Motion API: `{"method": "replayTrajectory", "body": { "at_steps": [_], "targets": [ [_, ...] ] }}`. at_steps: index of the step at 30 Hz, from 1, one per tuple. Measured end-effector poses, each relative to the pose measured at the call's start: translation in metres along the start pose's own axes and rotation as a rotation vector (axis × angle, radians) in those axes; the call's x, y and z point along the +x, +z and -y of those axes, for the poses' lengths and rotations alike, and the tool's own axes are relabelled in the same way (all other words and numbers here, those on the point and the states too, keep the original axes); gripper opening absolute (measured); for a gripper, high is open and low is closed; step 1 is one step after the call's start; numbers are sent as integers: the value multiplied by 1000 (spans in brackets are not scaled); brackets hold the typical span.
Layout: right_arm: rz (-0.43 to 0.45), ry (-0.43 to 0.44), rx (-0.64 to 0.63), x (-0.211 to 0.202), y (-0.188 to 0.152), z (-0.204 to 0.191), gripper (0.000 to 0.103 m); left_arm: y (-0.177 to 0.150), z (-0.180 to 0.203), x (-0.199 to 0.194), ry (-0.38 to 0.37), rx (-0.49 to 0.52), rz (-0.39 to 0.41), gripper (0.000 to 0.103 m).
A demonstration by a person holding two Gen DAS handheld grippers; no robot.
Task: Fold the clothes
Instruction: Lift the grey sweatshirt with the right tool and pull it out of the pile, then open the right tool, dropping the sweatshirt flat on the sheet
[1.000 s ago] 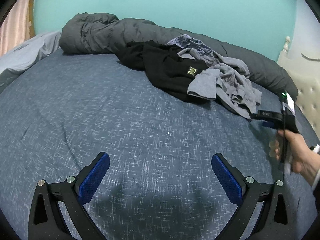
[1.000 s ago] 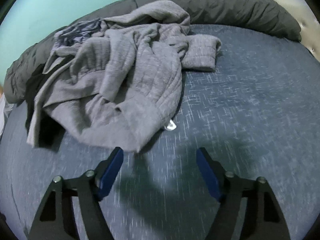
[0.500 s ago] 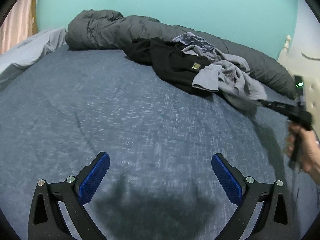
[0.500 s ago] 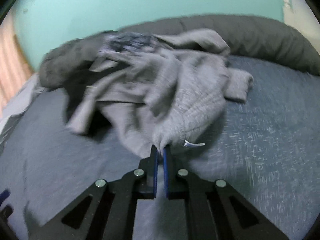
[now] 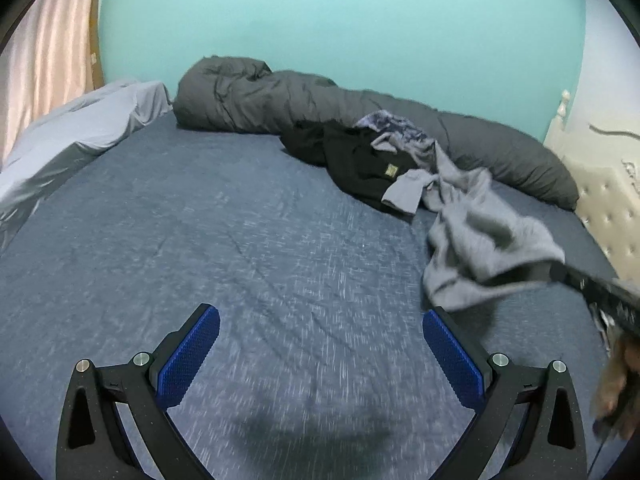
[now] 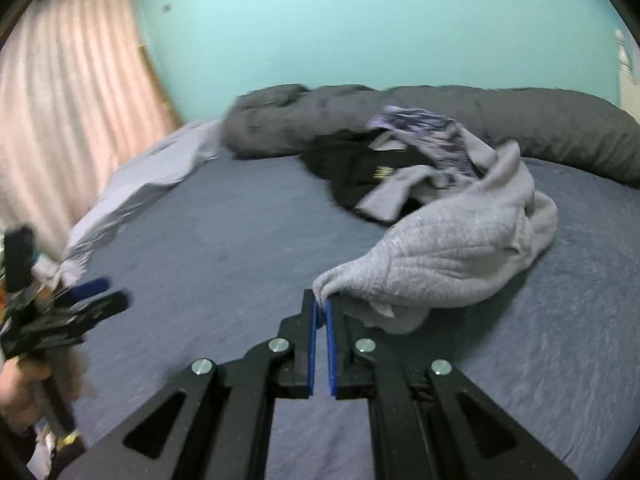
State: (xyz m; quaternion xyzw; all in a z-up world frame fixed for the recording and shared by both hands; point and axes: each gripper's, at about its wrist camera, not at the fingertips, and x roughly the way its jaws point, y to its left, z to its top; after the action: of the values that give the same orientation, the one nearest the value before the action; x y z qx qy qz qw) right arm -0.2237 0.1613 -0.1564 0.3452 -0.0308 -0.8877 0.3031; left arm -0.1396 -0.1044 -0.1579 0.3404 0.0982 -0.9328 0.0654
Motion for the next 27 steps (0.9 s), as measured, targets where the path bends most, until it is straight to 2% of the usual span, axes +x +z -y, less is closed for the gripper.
{"method": "replayTrajectory", "body": {
  "at_steps": [4,7,11,15,17,18,20,21,22,27],
  "targets": [
    [-6,84,-24,-22,-24,-46,4,-14,-11,-27,-24,-21,0,103],
    [-16,165,6,-31,-49,-73,4,-26,-21,-41,-19,-42,-4,103],
    [-74,175,36,-28,-78,-99,4,-37,-29,-55,-2,-19,-7,103],
    [-212,53,29,-10,-107,-97,11,-47,-34,-61,-23,-26,-30,103],
    [-234,4,63,-11,-111,-87,11,-52,-35,-63,-36,-33,-39,103],
    [-222,-2,92,-18,-112,-79,16,-56,-34,-63,-43,-31,-46,103],
    [-195,-21,132,-35,-110,-63,32,-61,-29,-58,-77,-26,-66,103],
    [-182,-38,140,-44,-108,-55,47,-62,-27,-56,-90,-25,-73,103],
    [-169,-55,149,-53,-106,-48,51,-64,-23,-53,-105,-27,-82,103],
    [-125,-152,212,-93,-109,-6,51,-74,2,-36,-139,-11,-124,103]
  ]
}}
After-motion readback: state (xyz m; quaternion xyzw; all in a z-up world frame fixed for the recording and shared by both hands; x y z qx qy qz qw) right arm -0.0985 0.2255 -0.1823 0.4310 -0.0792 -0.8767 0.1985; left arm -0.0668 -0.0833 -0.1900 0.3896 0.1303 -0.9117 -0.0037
